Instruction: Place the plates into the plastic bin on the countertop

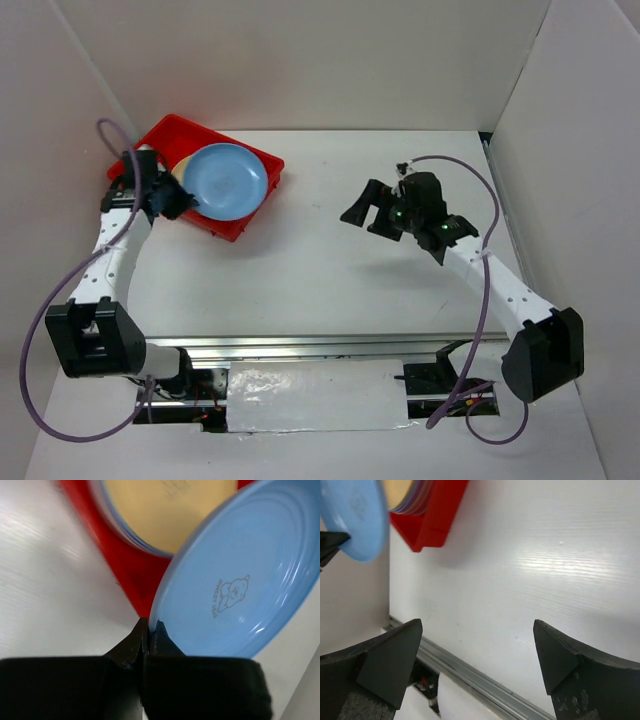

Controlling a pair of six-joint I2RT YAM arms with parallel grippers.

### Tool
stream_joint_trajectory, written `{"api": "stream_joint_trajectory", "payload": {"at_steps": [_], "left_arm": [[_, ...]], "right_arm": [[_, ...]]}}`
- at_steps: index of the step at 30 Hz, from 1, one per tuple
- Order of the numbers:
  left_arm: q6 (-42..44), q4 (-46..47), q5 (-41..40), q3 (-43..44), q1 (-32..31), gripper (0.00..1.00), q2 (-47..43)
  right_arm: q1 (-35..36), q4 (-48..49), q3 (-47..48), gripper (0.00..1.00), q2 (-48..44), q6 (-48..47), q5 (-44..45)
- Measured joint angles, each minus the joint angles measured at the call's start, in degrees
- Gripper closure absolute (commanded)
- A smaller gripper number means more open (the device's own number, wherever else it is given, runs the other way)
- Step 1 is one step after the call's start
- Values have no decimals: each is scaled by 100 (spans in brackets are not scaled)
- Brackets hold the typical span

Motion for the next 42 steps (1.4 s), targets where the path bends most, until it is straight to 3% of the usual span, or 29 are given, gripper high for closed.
{"api": "stream_joint_trajectory", "payload": {"at_steps": [4, 14, 15, 17, 18, 24, 31, 36, 42], "left_arm": [[-514, 70, 37, 151, 984, 100, 496], [-1008, -50, 133, 1856, 1147, 100, 2575], [-1010, -109, 116, 1937, 1152, 90, 2675], [-1021, -216, 87, 2028, 1156, 51, 2802], [-977, -229, 92, 2041, 1158, 1, 2809], [-748, -417, 83, 2164, 1032, 1, 2455], [352, -649, -92, 1134, 564, 1, -682], [1163, -1141, -330, 411, 208, 1, -2367], [1436, -2166, -968, -140, 31, 1, -3539]], "right_arm": [[-306, 59, -634, 0, -247, -22, -26], [-872, 173, -1419, 0, -258, -214, -409], [-916, 179, -1419, 0, -262, -249, -437], [-981, 192, -1419, 0, -286, -310, -496], [-1008, 192, -1419, 0, -302, -345, -520], [-1115, 160, -1438, 0, -498, -501, -494], [-739, -682, -1248, 0, -1851, -774, 461], [-48, -1816, -15, 0, -2780, -894, 1873], [584, -3018, 1325, 0, -3891, -892, 3115]]}}
